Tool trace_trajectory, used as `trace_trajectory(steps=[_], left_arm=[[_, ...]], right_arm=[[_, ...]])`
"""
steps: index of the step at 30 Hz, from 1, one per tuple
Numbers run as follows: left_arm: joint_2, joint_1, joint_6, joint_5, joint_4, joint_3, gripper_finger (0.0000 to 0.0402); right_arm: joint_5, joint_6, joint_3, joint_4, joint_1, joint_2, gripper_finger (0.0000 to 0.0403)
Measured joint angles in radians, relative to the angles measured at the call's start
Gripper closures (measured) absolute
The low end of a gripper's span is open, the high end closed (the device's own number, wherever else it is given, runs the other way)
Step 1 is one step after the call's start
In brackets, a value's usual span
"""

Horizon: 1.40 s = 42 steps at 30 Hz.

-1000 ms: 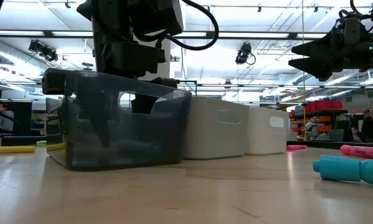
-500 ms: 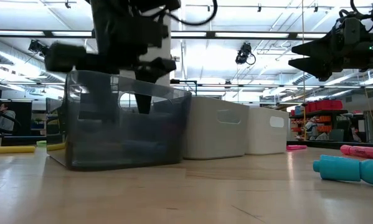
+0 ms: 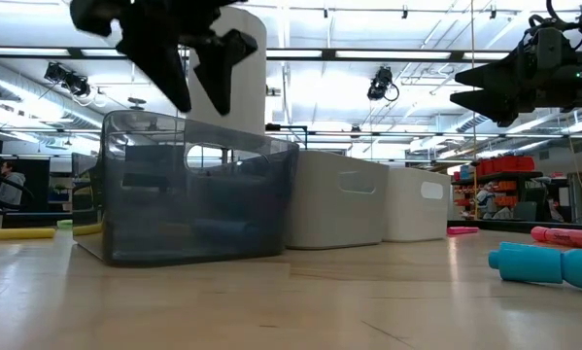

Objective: Pick & Place Markers
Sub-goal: Put the bottom yellow marker into the gray bin

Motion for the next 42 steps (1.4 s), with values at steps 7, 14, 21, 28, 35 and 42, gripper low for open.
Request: trace_trajectory(steps=[7,14,21,28,35,42], left_arm=[[-0.052,0.000,-0.120,-0.026,-0.095,0.072,0.0154],[-0.057,0.004,-0.323,-0.059,-0.228,0.189,0.0154],[-0.057,0.023,-0.631,-0.067,-0.298,0.264,0.0154],[-0.057,0.049,-0.912,0.010,-0.322,0.283,0.0154],[-0.057,0.078,-1.128,0.107,-0.327,0.283,0.0154],[-0.057,0.078,-1.174,0.107,-0.374,0.283,0.0154]], right_arm=[[0.000,0.000,0.000,0.000,0.000,0.000,0.0101],[0.000,0.000,0.000,0.000,0.000,0.000,0.0101],[0.000,0.000,0.000,0.001,0.000,0.000,0.0101],[0.000,0.000,0.000,0.002,0.000,0.000,0.0101],[0.000,0.000,0.000,0.002,0.000,0.000,0.0101],[0.000,0.000,0.000,0.002,0.000,0.000,0.0101]])
